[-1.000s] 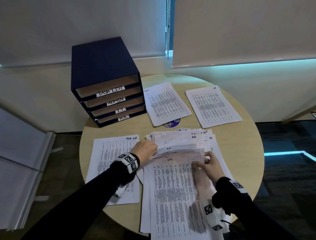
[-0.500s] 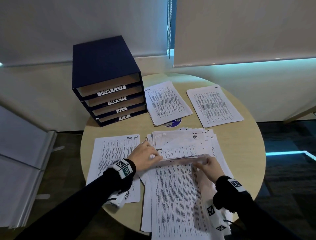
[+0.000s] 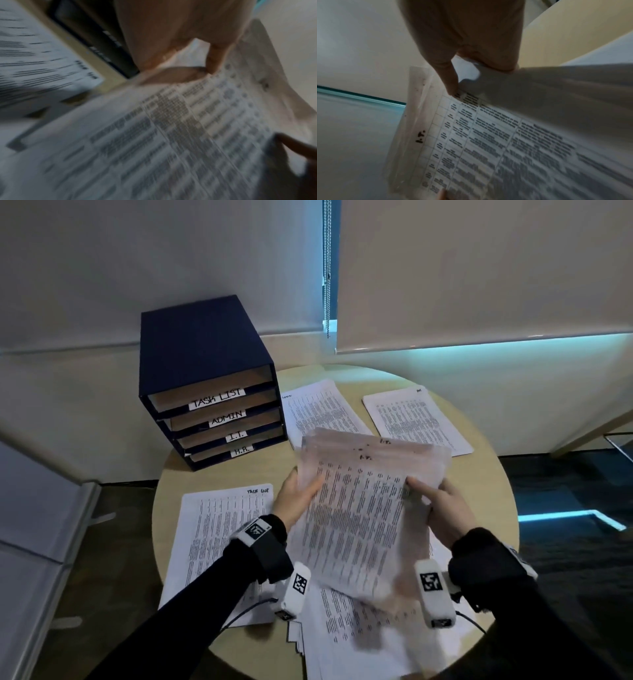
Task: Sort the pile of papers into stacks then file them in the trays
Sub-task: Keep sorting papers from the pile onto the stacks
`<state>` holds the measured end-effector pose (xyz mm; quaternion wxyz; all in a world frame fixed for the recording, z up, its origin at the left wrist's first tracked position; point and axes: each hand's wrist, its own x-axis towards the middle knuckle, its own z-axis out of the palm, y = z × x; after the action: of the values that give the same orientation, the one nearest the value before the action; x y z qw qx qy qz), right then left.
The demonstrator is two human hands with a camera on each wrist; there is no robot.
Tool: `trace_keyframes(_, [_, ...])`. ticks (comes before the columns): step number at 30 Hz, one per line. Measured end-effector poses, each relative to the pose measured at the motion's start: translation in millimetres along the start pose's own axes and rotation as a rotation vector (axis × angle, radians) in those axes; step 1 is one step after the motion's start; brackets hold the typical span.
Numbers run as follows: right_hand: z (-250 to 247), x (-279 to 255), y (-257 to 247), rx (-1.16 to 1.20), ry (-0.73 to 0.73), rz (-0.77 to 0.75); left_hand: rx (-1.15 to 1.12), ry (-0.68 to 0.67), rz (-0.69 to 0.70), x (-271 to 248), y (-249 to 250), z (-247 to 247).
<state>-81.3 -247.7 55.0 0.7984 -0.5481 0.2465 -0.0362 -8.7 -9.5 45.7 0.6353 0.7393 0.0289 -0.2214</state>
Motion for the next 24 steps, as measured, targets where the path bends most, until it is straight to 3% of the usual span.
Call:
trace_keyframes(4, [19.1,-20.7,-32.7,0.125,-0.134,-0.158,-0.048,0.211,0.215,-25.2,27.1,21.0])
trace_keyframes(9, [21.7,-27.9,-15.0,-0.040,-0.119,-0.204,-0.020,0.194,0.321,-54.0,16.3,28.0])
trace_keyframes(15, [39.4,-27.6,-8.6,-0.067,-0.009,-0.214,-0.046,0.217,0.204,-46.8,23.6,23.2])
trace_keyframes(18, [37.3,-24.5,-11.7,-0.069,0.058,-0.198,-0.156,0.243,0.213,-40.3,30.7,17.5])
trace_keyframes(24, [55.2,-31.0,-8.1,-0.147,0.015,-0.238,-0.113,0.301,0.249,-30.5,33.0,20.3])
